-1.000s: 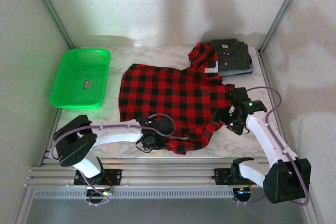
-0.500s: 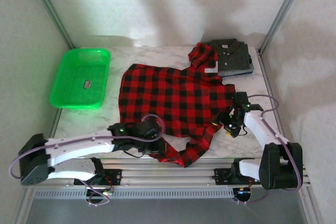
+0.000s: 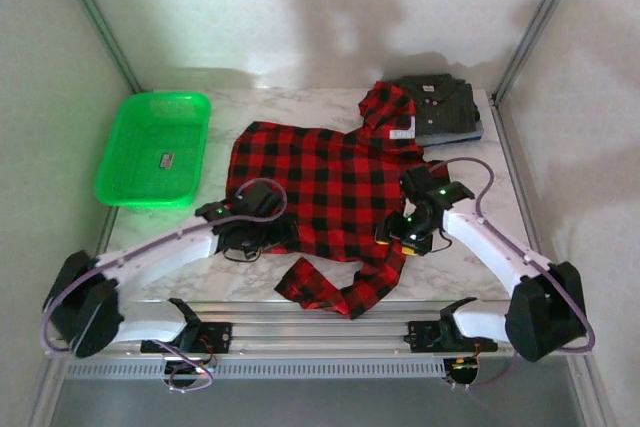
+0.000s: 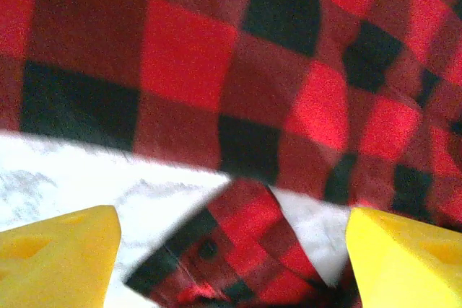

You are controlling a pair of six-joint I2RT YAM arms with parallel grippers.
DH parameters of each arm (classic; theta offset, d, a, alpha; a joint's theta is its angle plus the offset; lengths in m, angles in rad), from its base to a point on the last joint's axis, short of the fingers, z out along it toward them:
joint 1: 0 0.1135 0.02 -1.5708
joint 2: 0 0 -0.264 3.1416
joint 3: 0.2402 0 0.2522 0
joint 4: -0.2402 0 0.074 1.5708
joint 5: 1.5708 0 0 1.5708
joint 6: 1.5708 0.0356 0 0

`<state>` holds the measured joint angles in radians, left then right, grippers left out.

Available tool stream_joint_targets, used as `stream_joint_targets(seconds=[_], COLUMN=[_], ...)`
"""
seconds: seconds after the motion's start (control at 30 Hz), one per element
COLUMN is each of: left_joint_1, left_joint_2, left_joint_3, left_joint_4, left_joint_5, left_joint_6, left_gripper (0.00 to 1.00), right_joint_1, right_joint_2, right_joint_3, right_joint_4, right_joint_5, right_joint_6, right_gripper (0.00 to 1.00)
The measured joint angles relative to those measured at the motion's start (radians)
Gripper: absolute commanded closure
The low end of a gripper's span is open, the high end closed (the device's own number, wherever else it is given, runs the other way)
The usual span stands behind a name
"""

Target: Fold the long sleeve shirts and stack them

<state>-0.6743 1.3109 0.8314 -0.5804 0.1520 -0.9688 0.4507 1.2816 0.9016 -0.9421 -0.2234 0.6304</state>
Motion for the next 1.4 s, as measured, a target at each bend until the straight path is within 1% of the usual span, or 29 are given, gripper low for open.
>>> stream_joint_targets(seconds=[0.07,0.13,0.17,0.23,0.33,0.4,0.47,0.6,0.8,0.93,1.07,1.23,1.3,1.4], left_joint_1=[0.034,0.066,0.078,0.105,0.151,0.180,0.209,0.259,0.336,0.359,0.370,0.387,0.393,0.406], left_joint_2=[0.075,0.140,0.166,0.204,0.256,0.284,0.296,0.291,0.293,0.304,0.314,0.305,0.273,0.184], left_joint_3=[0.036,0.075,0.089,0.095,0.093,0.079,0.048,0.010,-0.005,-0.006,-0.005,-0.003,-0.013,-0.042], left_joint_4=[0.002,0.004,0.013,0.043,0.077,0.108,0.139,0.188,0.270,0.307,0.342,0.350,0.329,0.239], left_joint_5=[-0.034,-0.062,-0.072,-0.079,-0.086,-0.087,-0.086,-0.082,-0.043,-0.016,0.013,0.060,0.071,0.078], left_joint_6=[0.029,0.058,0.069,0.091,0.117,0.133,0.145,0.166,0.198,0.213,0.225,0.232,0.232,0.229], left_gripper=[0.17,0.17,0.17,0.16,0.16,0.16,0.16,0.16,0.16,0.16,0.15,0.13,0.12,0.12], right_joint_1=[0.007,0.010,0.012,0.012,0.012,0.011,0.002,-0.046,-0.105,-0.129,-0.192,-0.216,-0.217,-0.222], right_joint_2=[0.047,0.087,0.102,0.112,0.099,0.063,0.000,-0.109,-0.201,-0.267,-0.332,-0.329,-0.322,-0.326], right_joint_3=[0.014,0.020,0.020,0.018,-0.003,-0.021,-0.043,-0.095,-0.245,-0.336,-0.341,-0.346,-0.350,-0.356], right_joint_4=[-0.021,-0.037,-0.047,-0.062,-0.077,-0.082,-0.092,-0.107,-0.072,-0.046,-0.040,-0.008,0.001,0.003], right_joint_5=[0.041,0.082,0.103,0.142,0.198,0.221,0.240,0.273,0.256,0.237,0.238,0.219,0.218,0.216], right_joint_6=[0.002,-0.005,-0.002,0.004,0.024,0.051,0.079,0.137,0.247,0.324,0.348,0.351,0.350,0.350], right_gripper=[0.69,0.86,0.92,1.00,1.00,1.00,1.00,1.00,1.00,1.00,1.00,1.00,1.00,1.00])
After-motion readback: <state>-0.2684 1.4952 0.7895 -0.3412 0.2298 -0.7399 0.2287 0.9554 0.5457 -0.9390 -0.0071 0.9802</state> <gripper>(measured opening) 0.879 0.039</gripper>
